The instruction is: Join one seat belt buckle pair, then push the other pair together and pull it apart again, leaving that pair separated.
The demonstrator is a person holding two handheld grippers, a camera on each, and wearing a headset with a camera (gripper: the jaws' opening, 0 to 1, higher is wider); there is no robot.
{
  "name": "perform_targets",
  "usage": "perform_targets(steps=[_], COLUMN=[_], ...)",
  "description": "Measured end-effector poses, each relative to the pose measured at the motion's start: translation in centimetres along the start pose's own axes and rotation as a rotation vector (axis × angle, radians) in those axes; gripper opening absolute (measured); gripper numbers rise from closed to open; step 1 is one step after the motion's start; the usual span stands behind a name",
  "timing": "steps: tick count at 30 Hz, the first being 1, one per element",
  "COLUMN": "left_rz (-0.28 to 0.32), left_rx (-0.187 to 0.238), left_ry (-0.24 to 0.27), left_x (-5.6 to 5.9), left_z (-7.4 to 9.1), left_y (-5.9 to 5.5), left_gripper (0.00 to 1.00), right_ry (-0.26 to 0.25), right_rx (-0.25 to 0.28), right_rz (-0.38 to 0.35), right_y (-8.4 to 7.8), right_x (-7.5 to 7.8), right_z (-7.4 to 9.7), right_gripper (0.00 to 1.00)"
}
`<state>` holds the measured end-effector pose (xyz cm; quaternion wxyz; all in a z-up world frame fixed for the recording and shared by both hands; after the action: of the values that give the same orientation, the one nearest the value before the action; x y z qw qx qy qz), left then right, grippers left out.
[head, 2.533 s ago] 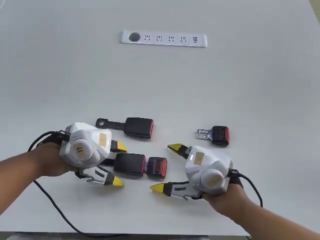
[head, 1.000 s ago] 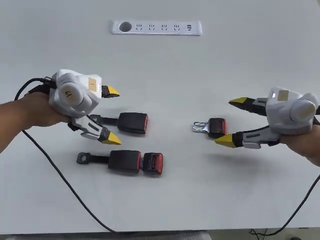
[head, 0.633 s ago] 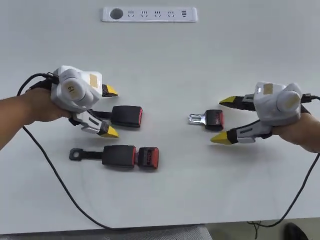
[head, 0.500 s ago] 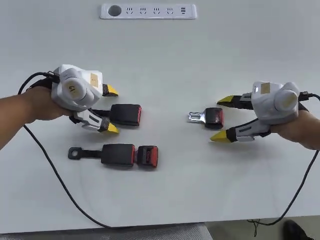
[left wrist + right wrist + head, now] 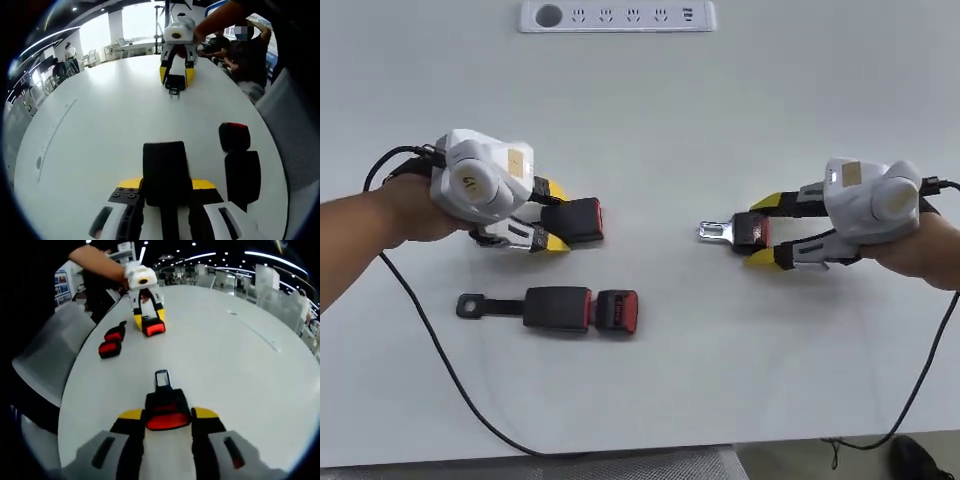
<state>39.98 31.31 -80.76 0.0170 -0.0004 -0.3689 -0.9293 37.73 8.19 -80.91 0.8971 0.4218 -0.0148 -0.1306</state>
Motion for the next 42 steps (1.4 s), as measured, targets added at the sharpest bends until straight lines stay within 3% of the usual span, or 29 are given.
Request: perform_targets(steps=[8,22,42], left_rz=[-0.040,-0.048,-0.052], left_rx=[-0.012,-0.028,-0.044], left_ry=[-0.036,-0.057,-0.069], left_x=[0.1,0.1,0.0], left_z=[-0.2,-0.2,0.0], left_y=[0.1,0.0,0.0], left_gripper=[0.34,0.34,0.34], right_ry=[0.005,0.016,0.030], right_rx=[0.078,0.126,0.168], right_rz=[-0.036,-0.056,-0.043], right_y=[-0.3,0.0,3.2], right_x=[-0.1,-0.3,-0.9], right_z=[0.3,0.2,-3.4], right_gripper=[0.36,0.35,0.35])
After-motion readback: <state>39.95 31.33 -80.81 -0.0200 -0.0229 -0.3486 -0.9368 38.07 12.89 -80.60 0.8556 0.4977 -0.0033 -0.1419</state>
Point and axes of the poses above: the centre of the closed fingertips' face, and the gripper's own axes: z roughly backward along the fingers, x roughly to its right, y roughly out of its top, the point moved 2 cm from there along z, roughly backward along the fingers, and after that the axes turned 5 degrees about x, right-handed, at the moved point
